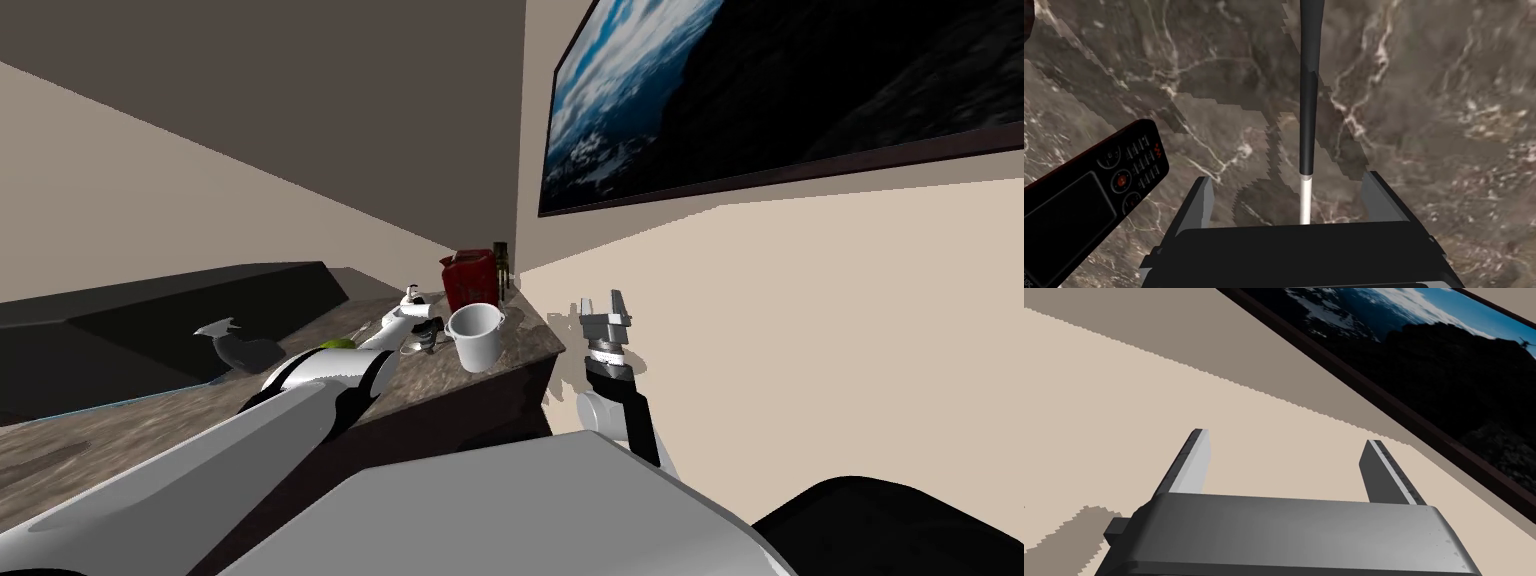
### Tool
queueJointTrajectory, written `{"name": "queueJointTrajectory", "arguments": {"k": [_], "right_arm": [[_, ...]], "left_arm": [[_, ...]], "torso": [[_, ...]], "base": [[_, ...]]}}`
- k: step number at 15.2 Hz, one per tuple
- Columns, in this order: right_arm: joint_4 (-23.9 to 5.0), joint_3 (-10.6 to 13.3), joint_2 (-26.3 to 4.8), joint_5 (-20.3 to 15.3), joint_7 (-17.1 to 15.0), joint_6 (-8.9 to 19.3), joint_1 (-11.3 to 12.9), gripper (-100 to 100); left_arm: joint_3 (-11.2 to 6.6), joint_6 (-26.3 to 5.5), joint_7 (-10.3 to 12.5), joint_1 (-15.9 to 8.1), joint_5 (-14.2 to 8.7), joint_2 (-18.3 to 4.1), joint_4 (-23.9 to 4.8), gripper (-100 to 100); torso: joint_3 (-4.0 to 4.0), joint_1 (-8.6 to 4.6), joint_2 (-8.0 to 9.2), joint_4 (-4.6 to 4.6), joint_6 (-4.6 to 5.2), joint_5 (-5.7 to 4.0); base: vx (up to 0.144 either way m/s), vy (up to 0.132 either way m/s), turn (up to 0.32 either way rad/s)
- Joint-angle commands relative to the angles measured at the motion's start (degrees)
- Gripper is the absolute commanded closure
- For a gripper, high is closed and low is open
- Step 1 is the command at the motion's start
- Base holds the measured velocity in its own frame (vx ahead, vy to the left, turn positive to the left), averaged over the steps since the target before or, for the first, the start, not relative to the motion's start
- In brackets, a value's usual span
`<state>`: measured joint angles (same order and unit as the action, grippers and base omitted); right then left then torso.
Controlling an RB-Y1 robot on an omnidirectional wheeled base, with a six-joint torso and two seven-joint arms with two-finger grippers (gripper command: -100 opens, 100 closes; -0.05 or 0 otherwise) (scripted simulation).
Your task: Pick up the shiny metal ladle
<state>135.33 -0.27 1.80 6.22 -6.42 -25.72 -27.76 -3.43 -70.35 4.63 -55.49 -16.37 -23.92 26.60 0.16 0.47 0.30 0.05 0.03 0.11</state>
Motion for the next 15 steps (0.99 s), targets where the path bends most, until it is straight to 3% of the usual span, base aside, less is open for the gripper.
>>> {"name": "queueJointTrajectory", "arguments": {"k": [1, 2, 3, 7, 14, 15], "right_arm": [[0.00, 0.00, 0.00, 0.00, 0.00, 0.00, 0.00, 0], [0.00, 0.00, 0.00, 0.00, 0.00, 0.00, 0.00, 0], [0.00, 0.00, 0.00, 0.00, 0.00, 0.00, -0.01, 0], [0.00, 0.00, 0.01, 0.00, 0.00, 0.00, -0.02, 0], [0.01, 0.00, 0.02, 0.00, 0.00, -0.01, -0.05, 0], [0.01, 0.00, 0.02, 0.00, 0.00, -0.01, -0.04, 0]], "left_arm": [[-0.31, 0.94, 1.94, 0.80, 0.46, -0.36, -0.20, -100], [-0.13, 0.56, 0.86, 0.34, 0.24, -0.11, -0.11, -100], [-0.16, 0.68, 1.23, 0.46, 0.29, -0.12, 0.07, 100], [-0.18, 0.67, 1.30, 0.44, 0.28, -0.14, 0.06, 100], [0.80, -3.02, -3.67, -0.84, -1.00, 0.96, 3.06, 100], [0.65, -2.66, -2.61, -0.34, -0.74, 0.74, 3.23, 100]], "torso": [[0.00, 0.00, 0.00, 0.00, 0.00, 0.00], [-0.02, 0.04, 0.03, -0.06, -0.01, 0.05], [-0.08, -0.01, -0.07, -0.10, -0.07, 0.07], [-0.32, -0.25, -0.45, -0.21, -0.05, 0.02], [-0.52, -0.76, -0.84, -0.26, -0.10, -0.11], [-0.53, -0.77, -0.86, -0.27, -0.09, -0.10]], "base": [[-0.097, 0.118, -0.304], [-0.062, 0.071, -0.113], [-0.024, 0.026, -0.008], [-0.006, 0.004, 0.001], [0.061, -0.098, 0.304], [0.044, -0.070, 0.118]]}}
